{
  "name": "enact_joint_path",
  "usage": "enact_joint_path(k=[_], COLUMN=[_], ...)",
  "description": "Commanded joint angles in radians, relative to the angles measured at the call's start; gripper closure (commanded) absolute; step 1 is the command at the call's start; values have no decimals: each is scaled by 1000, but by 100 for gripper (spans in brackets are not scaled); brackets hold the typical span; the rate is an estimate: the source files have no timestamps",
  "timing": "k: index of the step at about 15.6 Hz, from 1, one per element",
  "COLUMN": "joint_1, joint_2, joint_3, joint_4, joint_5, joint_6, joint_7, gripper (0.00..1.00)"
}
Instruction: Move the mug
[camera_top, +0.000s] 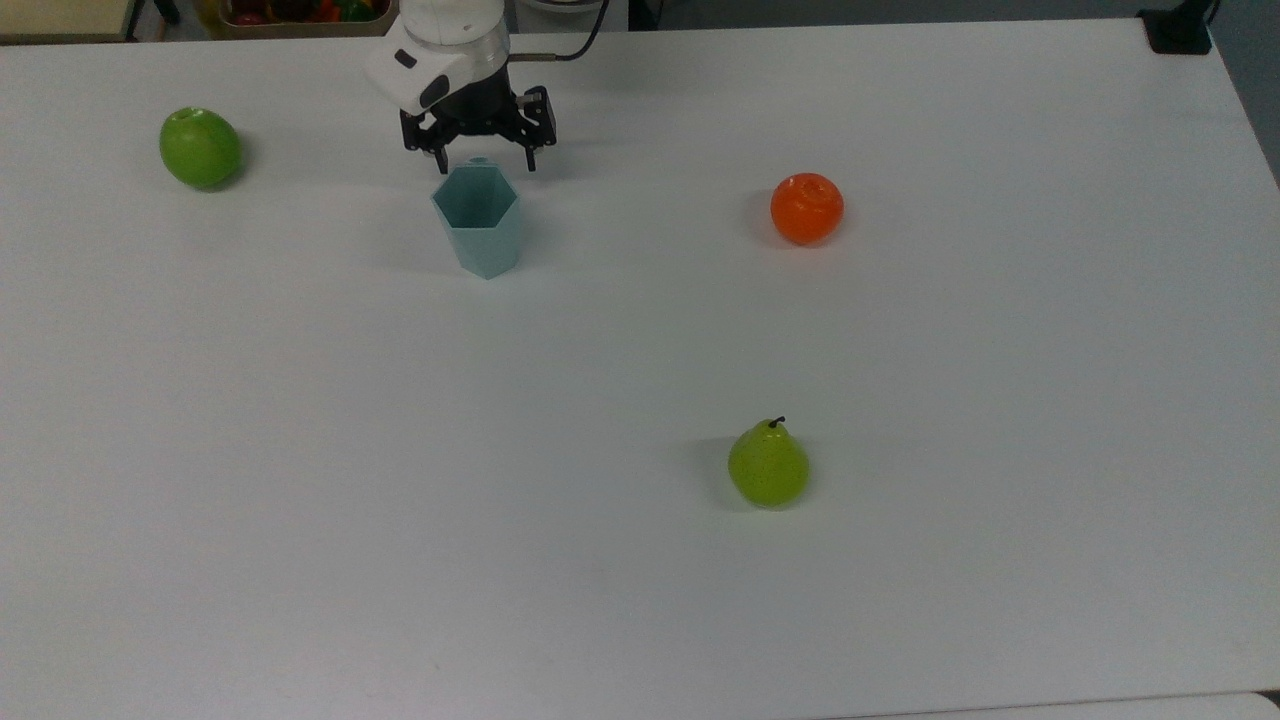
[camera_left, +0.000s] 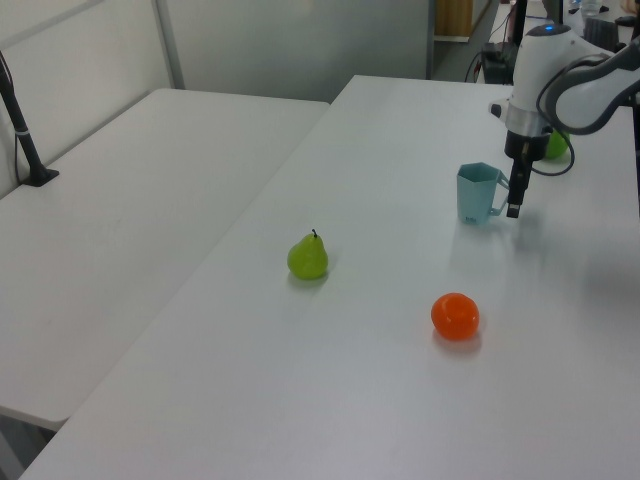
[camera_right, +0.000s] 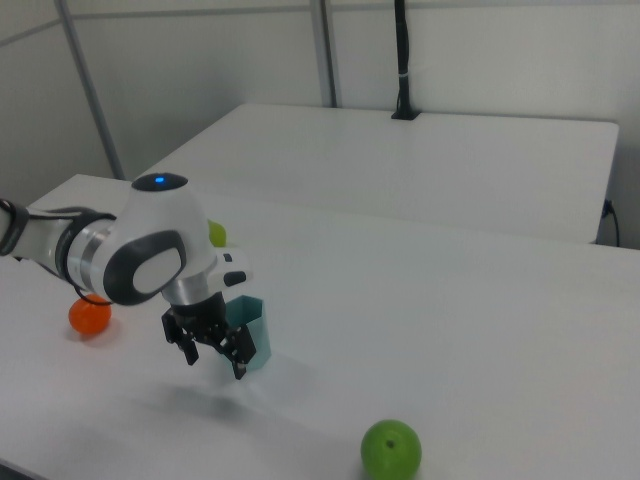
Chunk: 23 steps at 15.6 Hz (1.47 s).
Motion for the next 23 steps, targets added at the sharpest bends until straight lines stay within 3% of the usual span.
enact_joint_path(k=[1, 3, 7, 10, 12, 15, 17, 19, 23], joint_1=[13, 25, 39, 37, 39, 40, 89, 143, 160], joint_2=[-57, -48, -20, -11, -11, -14, -11, -12, 14], joint_3=[-8, -4, 17, 54, 63, 62, 40, -13, -64], joint_4=[198, 365, 657, 812, 843, 866, 857, 812, 798], joint_5=[19, 19, 21, 23, 47, 82, 78, 72, 65], joint_6=[-363, -554, -792, -929, -984, -972, -861, -742, -635], joint_7=[14, 45, 117, 299, 364, 350, 317, 262, 177], gripper=[0, 0, 0, 0, 0, 0, 0, 0, 0])
